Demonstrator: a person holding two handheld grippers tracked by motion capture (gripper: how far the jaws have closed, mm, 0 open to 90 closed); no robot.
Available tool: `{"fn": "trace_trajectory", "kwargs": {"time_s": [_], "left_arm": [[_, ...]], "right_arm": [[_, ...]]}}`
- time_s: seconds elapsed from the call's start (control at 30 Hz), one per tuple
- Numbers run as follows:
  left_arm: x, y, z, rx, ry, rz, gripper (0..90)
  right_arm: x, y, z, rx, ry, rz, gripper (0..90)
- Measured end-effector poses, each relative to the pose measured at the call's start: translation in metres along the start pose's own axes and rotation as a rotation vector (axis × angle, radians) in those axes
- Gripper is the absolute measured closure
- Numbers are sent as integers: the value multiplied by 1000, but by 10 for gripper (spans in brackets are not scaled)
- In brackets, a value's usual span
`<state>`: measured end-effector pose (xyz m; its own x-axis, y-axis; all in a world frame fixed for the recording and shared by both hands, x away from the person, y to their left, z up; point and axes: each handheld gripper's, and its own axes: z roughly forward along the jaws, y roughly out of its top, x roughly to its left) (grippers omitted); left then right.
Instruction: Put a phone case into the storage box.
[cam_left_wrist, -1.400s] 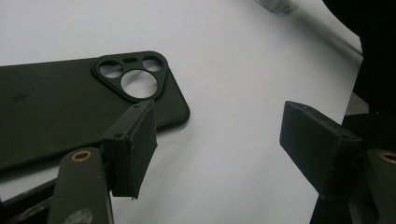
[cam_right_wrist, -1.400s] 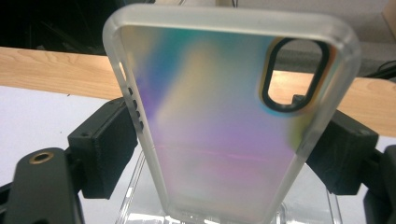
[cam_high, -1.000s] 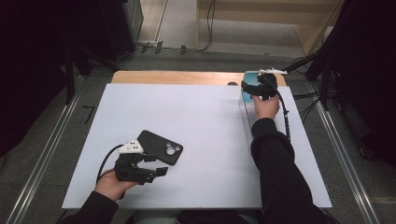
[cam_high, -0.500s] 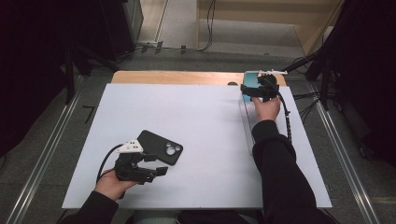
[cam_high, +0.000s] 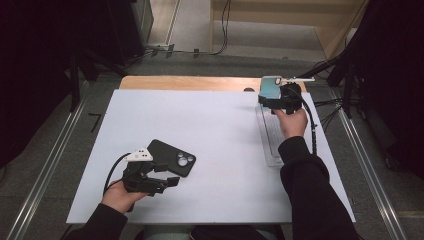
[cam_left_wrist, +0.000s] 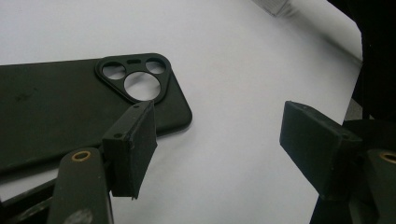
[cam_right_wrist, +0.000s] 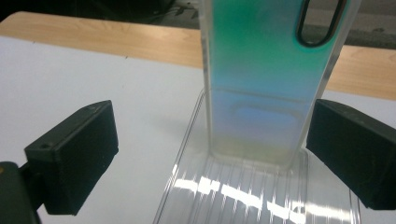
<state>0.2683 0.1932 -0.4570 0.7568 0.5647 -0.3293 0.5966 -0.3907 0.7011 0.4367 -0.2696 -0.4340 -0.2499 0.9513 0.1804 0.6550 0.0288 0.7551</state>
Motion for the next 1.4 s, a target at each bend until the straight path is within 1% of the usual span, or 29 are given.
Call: {"fn": "trace_trajectory", "kwargs": {"time_s": [0.03, 0.1, 0.17, 0.27, 0.3, 0.33, 0.37, 0.4, 0.53, 0.63, 0.77, 0.9, 1.0, 1.07, 1.1, 1.2, 1.23, 1.27, 1.4], "left_arm": [[0, 0, 0, 0, -1, -1, 281], [1, 1, 0, -3, -2, -3, 281], [2, 2, 0, -2, -2, -4, 281], [5, 3, 0, 1, -1, -5, 280], [5, 4, 0, 1, -2, -6, 280], [6, 4, 0, 2, -3, -10, 280], [7, 4, 0, 0, -3, -13, 280], [7, 5, 0, 3, -3, -11, 280], [9, 6, 0, 8, -4, -3, 280], [10, 7, 0, 4, -4, -6, 281], [12, 8, 1, 11, -6, -8, 281], [13, 9, 2, 18, -9, -8, 280], [15, 9, 1, 17, -10, -10, 280], [15, 10, 1, 15, -13, -11, 280], [15, 10, 1, 15, -13, -11, 280], [15, 10, 1, 16, -18, -10, 280], [15, 10, 1, 17, -21, -10, 280], [15, 10, 2, 15, -25, -11, 280], [15, 10, 1, 15, -26, -10, 280]], "right_arm": [[1, -1, -2, 6, 3, 4, 8], [4, -5, -8, 21, 25, 11, 8], [5, -8, -11, 24, 48, 14, 9], [9, -12, -18, 32, 84, -1, 9], [11, -14, -21, 34, 102, -3, 10], [12, -16, -22, 29, 112, -5, 11], [13, -17, -24, 28, 125, -3, 18], [14, -19, -26, 28, 138, -1, 57], [19, -22, -34, 28, 170, -16, 69], [24, -26, -39, 40, 195, -29, 69], [31, -29, -48, 44, 220, -46, 70], [38, -33, -55, 48, 269, -53, 71], [45, -36, -61, 56, 298, -76, 71], [48, -39, -64, 56, 322, -83, 71], [50, -41, -66, 56, 345, -87, 71], [54, -45, -71, 58, 384, -100, 73], [56, -47, -73, 66, 406, -108, 127], [58, -49, -74, 64, 417, -116, 152], [64, -54, -80, 63, 435, -170, 152]]}}
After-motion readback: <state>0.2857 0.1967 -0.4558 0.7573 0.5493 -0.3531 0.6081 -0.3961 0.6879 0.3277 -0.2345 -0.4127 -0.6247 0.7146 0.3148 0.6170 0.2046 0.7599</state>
